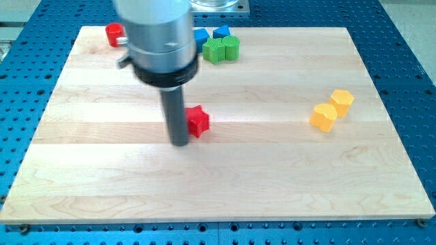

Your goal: Move the red star to the top left of the yellow heart

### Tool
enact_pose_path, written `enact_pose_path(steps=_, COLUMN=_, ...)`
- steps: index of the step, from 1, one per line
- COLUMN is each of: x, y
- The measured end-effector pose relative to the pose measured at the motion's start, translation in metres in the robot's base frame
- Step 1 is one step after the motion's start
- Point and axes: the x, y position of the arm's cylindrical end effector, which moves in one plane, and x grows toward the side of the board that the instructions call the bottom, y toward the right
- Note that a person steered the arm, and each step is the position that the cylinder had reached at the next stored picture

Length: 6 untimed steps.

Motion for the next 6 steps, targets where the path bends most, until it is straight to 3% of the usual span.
enact_pose_path(steps=1, x=-0.010, y=0.058)
enact_pose_path(steps=2, x=0.020, y=0.020)
enact_pose_path(steps=3, x=0.012, y=0.012)
enact_pose_path(steps=5, x=-0.024, y=-0.029)
enact_pose_path(steps=6, x=-0.062, y=0.029)
